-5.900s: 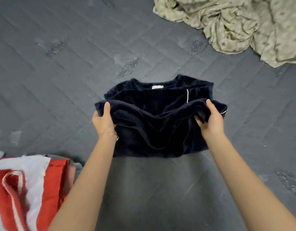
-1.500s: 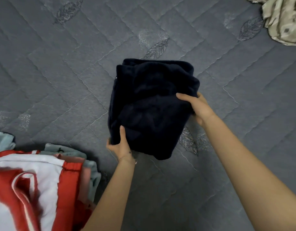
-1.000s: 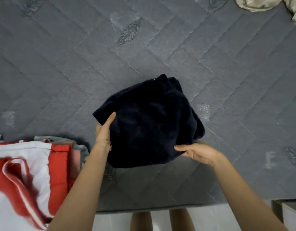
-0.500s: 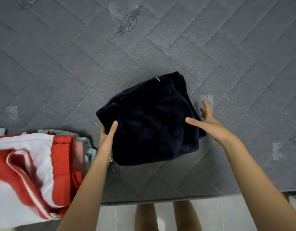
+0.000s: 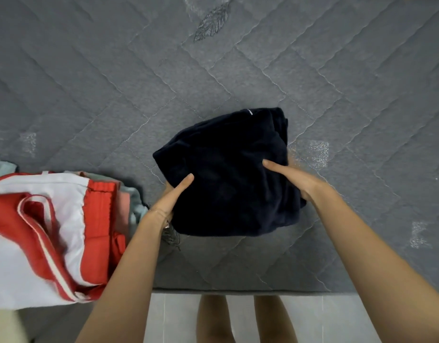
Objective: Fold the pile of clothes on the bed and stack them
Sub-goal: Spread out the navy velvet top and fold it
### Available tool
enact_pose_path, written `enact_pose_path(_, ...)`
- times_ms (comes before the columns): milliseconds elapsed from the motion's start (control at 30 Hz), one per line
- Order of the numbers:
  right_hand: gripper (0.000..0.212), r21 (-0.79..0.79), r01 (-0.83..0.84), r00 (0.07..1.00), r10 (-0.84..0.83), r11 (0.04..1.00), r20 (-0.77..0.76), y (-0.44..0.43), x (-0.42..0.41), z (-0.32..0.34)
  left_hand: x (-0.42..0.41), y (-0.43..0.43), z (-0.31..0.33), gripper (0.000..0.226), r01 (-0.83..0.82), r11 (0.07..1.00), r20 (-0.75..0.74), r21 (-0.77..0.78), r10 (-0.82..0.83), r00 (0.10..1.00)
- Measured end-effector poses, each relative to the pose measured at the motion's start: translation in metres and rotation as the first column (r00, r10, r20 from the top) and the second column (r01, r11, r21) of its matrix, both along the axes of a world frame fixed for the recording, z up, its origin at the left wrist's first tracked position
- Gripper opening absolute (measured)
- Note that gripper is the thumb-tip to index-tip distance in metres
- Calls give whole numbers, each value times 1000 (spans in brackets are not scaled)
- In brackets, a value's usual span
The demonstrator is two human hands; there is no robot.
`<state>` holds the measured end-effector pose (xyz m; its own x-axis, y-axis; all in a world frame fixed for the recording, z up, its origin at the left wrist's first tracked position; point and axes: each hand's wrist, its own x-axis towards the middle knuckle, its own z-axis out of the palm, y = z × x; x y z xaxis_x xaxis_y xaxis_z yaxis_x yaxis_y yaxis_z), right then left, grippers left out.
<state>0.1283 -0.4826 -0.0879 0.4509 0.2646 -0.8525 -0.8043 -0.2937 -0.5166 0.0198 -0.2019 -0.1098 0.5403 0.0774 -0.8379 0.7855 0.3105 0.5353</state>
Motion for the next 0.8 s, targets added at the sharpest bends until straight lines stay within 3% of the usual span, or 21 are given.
enact_pose_path(167,53,123,65,995,-55,990,-85,-2,-11,19,-9,-9,18,95,6,994,45,114,-11,999)
enact_pose_path(233,43,131,87,995,-80,987,-61,-1,-16,34,-15,-14,29,81,-26,992,78,121,17,997)
enact_pose_path(367,49,111,127,991,-131,986,27,-5,-21,66,-21,-25,60,84,-84,986,140,146,63,988)
enact_pose_path(500,61,94,187,973,-197,978,120,-8,-31,117,-25,-29,110,50,-132,977,216,171,93,972)
enact_pose_path(667,33,103,193,956,-211,976,205,-1,-57,210,-41,-22,201,39,-170,975,243,144,132,961)
enact_pose_path(800,42,119,201,948,-224,972,226,18,-86,276,-65,-5,265,41,-155,982,284,112,117,952)
